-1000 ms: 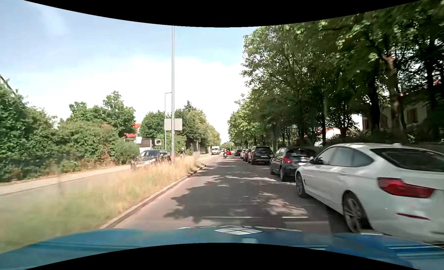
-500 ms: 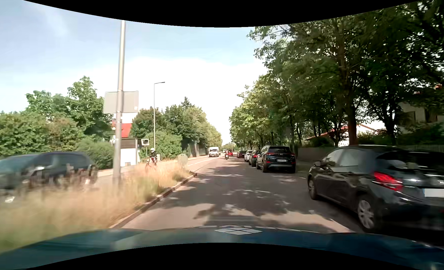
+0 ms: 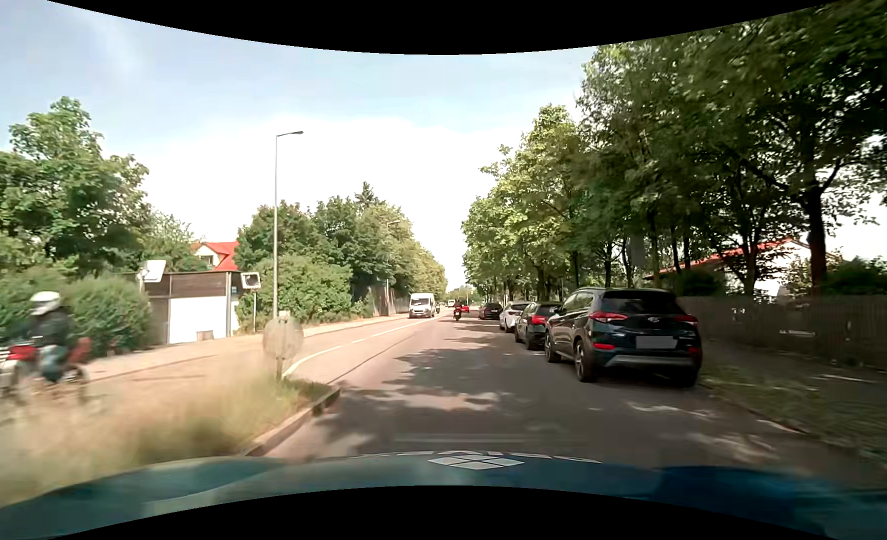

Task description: Follow the waypoints while adhering to traffic rules and regulations

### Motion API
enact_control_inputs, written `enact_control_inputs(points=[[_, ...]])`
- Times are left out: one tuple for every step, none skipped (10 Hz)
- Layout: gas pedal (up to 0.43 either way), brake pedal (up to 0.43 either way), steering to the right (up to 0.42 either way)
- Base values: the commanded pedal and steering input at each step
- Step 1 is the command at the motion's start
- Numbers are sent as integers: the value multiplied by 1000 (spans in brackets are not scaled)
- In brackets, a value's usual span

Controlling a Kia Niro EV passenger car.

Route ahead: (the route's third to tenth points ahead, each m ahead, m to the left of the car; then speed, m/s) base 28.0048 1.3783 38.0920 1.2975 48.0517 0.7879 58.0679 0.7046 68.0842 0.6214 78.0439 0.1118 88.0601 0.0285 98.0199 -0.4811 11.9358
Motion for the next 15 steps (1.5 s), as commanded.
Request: enact_control_inputs(points=[[20,0,-9],[20,0,-9],[20,0,-8],[20,0,-7],[20,0,-7],[20,0,-8],[20,0,-7],[20,0,-6],[20,0,-5],[20,0,-5],[20,0,-4],[20,0,-3],[20,0,-3],[20,0,-2],[20,0,-2]])
